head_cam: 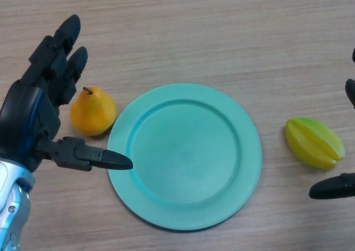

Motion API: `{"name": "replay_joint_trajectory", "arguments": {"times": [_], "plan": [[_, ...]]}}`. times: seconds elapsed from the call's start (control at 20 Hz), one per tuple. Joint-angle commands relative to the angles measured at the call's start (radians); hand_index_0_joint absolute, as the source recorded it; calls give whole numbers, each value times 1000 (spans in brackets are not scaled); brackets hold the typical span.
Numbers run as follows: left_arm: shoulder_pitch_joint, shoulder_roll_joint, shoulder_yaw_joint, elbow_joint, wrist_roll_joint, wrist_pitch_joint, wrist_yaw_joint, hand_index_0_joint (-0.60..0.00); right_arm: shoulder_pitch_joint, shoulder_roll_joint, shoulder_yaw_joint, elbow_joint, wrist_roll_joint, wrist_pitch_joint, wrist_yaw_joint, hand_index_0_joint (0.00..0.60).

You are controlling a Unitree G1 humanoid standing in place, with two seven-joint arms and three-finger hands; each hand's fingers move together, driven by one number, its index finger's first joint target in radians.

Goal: Pick up the yellow pear and place it on the plate

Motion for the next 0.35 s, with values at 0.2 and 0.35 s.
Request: {"name": "replay_joint_trajectory", "arguments": {"times": [0.2, 0.35], "plan": [[-11, 44, 102, -38, 18, -159, -21, 0, -27, -39, -49, -43, -10, -138, -12, 0], [-4, 48, 124, -20, 10, -187, -28, 0, -34, -42, -51, -51, -4, -125, -10, 0]]}}
